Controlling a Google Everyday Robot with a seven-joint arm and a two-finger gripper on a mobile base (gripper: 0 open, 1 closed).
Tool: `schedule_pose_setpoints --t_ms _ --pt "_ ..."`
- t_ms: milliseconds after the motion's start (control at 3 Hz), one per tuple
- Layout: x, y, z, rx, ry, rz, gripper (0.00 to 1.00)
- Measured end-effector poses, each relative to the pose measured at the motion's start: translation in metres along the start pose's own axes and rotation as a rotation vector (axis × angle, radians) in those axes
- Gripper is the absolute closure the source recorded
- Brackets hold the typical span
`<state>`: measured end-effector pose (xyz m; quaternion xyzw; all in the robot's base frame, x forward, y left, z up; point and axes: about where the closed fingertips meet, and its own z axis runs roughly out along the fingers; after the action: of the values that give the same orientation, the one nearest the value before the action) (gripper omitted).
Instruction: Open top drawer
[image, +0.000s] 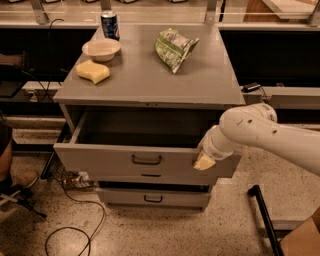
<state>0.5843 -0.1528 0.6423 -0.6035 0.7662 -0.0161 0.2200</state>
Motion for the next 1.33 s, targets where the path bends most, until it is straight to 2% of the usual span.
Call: schedule_pose_setpoints --t_ms 1000,1333 --pt "-0.0002 0.0006 0.0007 -0.002 0.000 -0.001 0.12" --pt "-0.0002 0.0022 0.0015 -0.004 0.002 -0.001 0.00"
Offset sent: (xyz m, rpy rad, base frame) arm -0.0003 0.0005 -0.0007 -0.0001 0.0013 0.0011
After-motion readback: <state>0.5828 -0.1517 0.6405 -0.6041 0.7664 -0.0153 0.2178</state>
